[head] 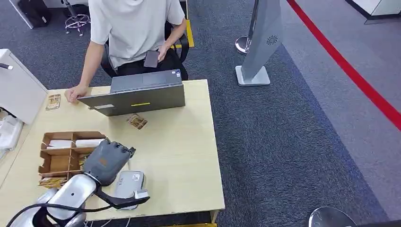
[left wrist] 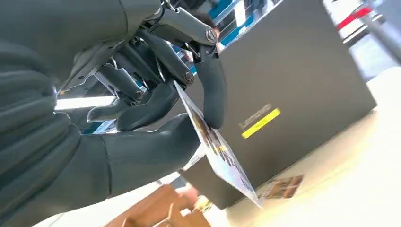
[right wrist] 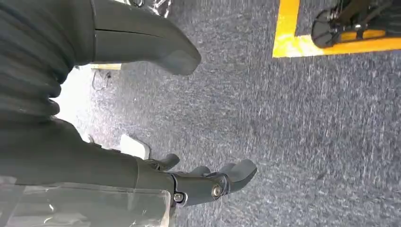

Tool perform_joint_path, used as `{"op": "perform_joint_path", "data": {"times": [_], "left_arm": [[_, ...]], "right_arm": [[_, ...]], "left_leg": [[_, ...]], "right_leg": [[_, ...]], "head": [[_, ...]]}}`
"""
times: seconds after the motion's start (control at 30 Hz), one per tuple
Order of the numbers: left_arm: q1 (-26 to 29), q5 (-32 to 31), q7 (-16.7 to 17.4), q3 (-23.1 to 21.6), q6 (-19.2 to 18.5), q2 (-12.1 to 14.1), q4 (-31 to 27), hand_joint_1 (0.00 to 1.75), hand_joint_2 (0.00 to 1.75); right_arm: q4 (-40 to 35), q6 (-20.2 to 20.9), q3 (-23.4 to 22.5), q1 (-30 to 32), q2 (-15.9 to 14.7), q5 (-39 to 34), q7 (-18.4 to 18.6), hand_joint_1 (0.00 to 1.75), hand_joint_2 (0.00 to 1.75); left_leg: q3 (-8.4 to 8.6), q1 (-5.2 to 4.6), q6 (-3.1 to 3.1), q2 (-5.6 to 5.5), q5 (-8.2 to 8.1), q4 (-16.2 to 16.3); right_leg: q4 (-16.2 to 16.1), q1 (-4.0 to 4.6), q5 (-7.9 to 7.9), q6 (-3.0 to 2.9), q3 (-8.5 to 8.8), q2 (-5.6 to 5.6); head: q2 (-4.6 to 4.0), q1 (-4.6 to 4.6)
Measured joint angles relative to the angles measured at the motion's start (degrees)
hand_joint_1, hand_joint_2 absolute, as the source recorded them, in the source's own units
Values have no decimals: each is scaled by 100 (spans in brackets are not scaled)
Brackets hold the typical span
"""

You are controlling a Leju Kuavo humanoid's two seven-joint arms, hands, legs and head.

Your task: Pass the card to the sensor for recognition and then transmit it.

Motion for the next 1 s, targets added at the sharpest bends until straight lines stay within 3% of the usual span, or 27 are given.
{"op": "perform_joint_path", "data": {"times": [0.27, 0.6, 1.0], "left_arm": [[31, 201, 28, -116, 46, 446, -420, 175, 175], [363, 372, 448, -87, 192, 867, -776, 175, 175], [1030, 505, 544, 288, 323, 990, -826, 175, 175]], "right_arm": [[-98, 72, -151, 18, 85, -2, 4, 0, 175], [-400, 273, -328, 39, 255, 9, -2, 0, 175], [-940, 603, -441, 87, 470, 111, 0, 0, 175]], "left_leg": [[0, 2, -1, 0, 1, 0], [1, 2, -1, 0, 0, -1], [0, 2, -1, 0, 0, -2]], "right_leg": [[1, 1, 0, 0, 1, -1], [1, 1, -1, 0, 1, 1], [1, 1, -1, 0, 2, -2]], "head": [[2, 0], [0, 2], [2, 0]]}}
